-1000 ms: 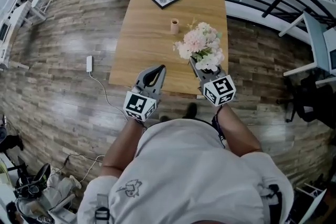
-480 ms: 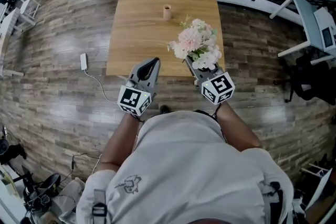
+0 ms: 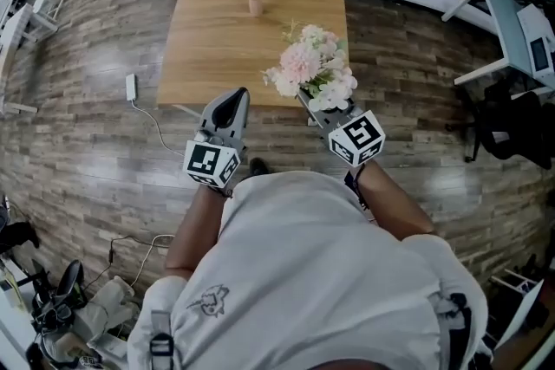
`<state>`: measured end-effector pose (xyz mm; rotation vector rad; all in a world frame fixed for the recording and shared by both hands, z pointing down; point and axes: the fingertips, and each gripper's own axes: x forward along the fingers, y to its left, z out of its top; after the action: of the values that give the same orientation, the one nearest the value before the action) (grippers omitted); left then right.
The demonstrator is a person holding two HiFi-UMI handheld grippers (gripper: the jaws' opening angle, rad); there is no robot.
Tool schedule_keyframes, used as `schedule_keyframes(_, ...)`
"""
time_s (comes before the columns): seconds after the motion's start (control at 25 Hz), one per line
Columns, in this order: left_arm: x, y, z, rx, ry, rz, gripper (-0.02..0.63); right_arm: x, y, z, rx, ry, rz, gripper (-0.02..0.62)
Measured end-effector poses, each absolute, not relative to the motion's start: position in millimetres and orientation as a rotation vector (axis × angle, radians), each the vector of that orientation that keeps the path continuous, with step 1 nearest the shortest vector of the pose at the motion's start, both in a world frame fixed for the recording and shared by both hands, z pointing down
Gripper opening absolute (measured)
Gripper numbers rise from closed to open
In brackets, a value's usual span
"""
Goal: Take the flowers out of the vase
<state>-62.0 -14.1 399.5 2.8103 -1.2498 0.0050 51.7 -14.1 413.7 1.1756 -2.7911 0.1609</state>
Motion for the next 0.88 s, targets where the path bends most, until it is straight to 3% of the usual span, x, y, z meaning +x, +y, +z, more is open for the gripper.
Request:
schedule_keyframes(0.6,7.3,85.5,391.7,2.787,-1.386,0.016,0.003,133.4,84.3,421.6,1.045,-2.837,0.098,0.071)
schedule_keyframes(0.88,2.1,89.6,398.6,2.753,-1.366,0.045,0.005,137.4,97.8,417.6,1.062,-2.853,0.104,0.071)
